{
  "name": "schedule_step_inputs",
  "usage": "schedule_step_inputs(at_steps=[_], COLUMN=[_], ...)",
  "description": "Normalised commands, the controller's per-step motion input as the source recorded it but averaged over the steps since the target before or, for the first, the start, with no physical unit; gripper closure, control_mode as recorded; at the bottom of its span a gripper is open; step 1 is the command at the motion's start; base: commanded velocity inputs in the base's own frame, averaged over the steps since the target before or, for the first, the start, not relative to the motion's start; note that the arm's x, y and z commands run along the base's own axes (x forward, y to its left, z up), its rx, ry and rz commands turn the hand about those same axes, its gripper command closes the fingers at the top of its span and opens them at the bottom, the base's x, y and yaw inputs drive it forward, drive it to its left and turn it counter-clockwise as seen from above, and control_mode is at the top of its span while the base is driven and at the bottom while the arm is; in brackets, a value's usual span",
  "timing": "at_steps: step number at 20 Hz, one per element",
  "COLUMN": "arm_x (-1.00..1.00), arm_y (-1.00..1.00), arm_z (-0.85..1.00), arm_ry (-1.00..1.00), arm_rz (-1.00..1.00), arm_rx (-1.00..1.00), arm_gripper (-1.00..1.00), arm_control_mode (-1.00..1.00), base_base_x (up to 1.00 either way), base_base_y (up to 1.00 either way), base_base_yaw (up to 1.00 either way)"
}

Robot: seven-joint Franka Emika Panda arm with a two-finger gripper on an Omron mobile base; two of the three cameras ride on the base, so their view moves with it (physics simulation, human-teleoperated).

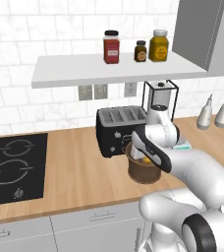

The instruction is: Open the cabinet, pick up the bread from the cabinet and place it in the basket. Then move the basket to the dining counter.

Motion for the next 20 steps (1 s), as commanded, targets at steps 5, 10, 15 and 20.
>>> schedule_step_inputs(at_steps=[5,10,15,20], arm_x=[0.0,0.06,0.0,0.0], arm_y=[0.0,-0.06,0.0,0.0], arm_z=[0.0,0.08,0.19,0.11], arm_ry=[0.0,0.0,0.0,0.0], arm_rz=[0.0,0.0,0.0,0.0], arm_rx=[0.0,-0.02,-0.04,0.0], arm_gripper=[-1.0,-1.0,-1.0,-1.0], arm_control_mode=[-1.0,-1.0,-1.0,-1.0], base_base_x=[0.0,0.0,0.0,0.0], base_base_y=[0.0,0.0,0.0,0.0], base_base_yaw=[0.0,0.0,0.0,0.0])
